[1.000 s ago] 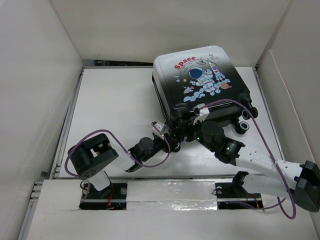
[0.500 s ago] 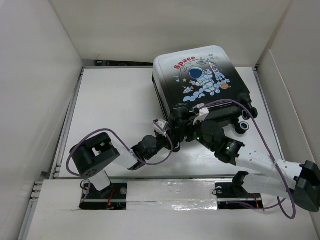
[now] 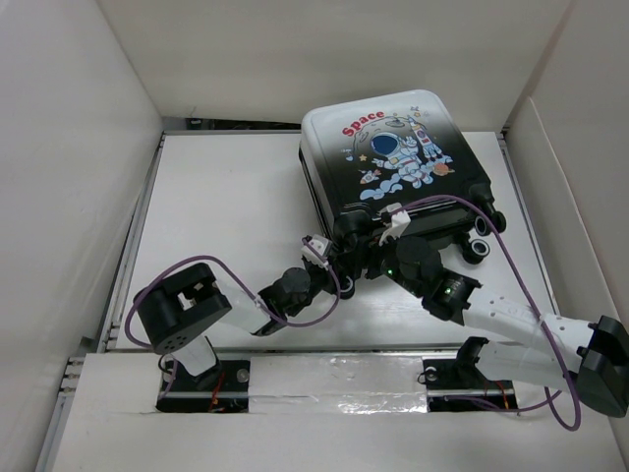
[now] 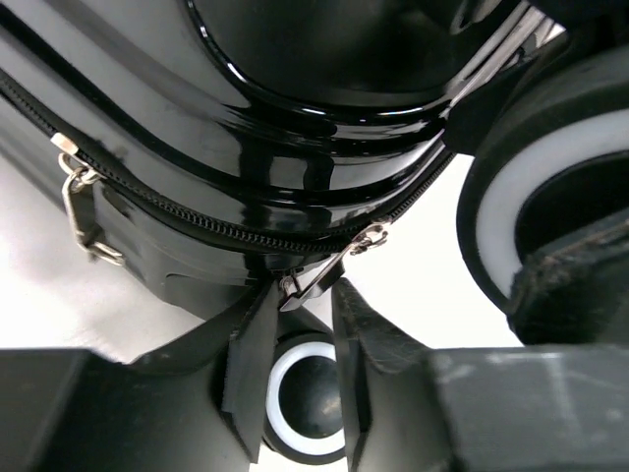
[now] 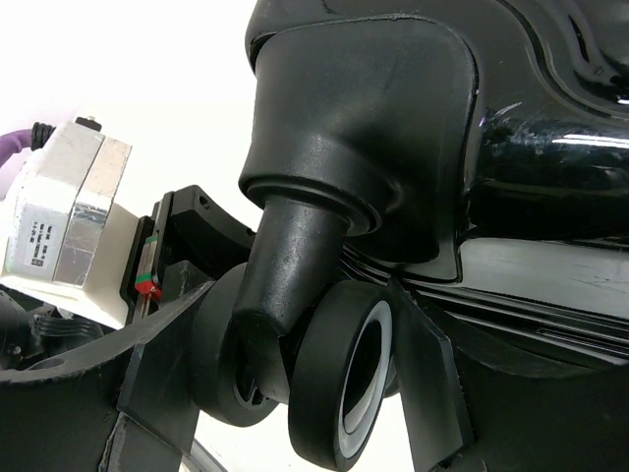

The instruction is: Pack the luggage

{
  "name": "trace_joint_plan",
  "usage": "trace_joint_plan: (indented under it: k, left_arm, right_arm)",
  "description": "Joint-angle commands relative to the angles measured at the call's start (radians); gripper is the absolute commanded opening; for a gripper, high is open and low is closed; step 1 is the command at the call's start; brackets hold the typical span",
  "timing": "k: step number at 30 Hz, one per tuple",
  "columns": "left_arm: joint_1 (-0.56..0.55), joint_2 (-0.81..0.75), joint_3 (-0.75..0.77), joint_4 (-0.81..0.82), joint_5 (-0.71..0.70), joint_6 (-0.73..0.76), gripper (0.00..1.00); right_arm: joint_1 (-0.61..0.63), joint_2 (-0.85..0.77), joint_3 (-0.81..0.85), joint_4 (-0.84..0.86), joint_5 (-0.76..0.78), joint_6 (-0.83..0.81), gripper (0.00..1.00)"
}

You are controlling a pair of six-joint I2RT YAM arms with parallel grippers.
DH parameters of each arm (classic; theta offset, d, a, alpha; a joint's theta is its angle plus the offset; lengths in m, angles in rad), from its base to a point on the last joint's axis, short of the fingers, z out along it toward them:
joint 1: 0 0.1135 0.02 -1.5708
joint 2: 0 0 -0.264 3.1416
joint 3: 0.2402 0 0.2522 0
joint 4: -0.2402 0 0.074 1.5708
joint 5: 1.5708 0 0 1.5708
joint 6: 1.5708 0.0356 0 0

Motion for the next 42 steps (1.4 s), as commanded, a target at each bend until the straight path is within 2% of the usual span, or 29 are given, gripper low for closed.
trace_joint_plan:
  k: [1, 8, 15, 19, 21, 25, 26, 29, 37, 42]
  left_arm:
    - [0.000, -0.007, 0.075, 0.678, -0.073, -0.001, 0.23]
    - [-0.051, -0.028, 0.093, 0.670, -0.107, 0.022, 0.17]
    - [-0.072, -0.048, 0.113, 0.632, -0.114, 0.059, 0.17]
    - [-0.072, -0.031, 0.128, 0.619, -0.130, 0.060, 0.29]
    - [-0.072, -0.008, 0.142, 0.621, -0.134, 0.056, 0.29]
    - [-0.072, 0.019, 0.154, 0.632, -0.136, 0.042, 0.21]
    - [-0.072, 0.021, 0.156, 0.638, -0.142, 0.043, 0.11]
    - [-0.072, 0.016, 0.156, 0.629, -0.183, 0.062, 0.00]
    - [-0.072, -0.034, 0.116, 0.627, -0.304, 0.117, 0.00]
    - [-0.072, -0.095, 0.090, 0.486, -0.413, 0.215, 0.00]
  right_arm:
    - [0.019, -0.005, 0.032, 0.182, -0.143, 0.021, 0.00]
    - [0.019, -0.012, 0.024, 0.194, -0.155, 0.024, 0.00]
    - [0.019, -0.051, 0.020, 0.165, -0.160, 0.017, 0.00]
    - [0.019, -0.054, 0.015, 0.168, -0.160, 0.018, 0.00]
    - [0.019, -0.052, 0.012, 0.173, -0.160, 0.018, 0.00]
    - [0.019, -0.052, 0.007, 0.179, -0.160, 0.020, 0.00]
    - [0.019, -0.052, 0.006, 0.179, -0.160, 0.021, 0.00]
    - [0.019, -0.058, 0.003, 0.180, -0.186, 0.021, 0.00]
    - [0.019, -0.106, -0.026, 0.193, -0.177, 0.027, 0.00]
    - [0.019, -0.152, -0.057, 0.171, -0.086, 0.044, 0.00]
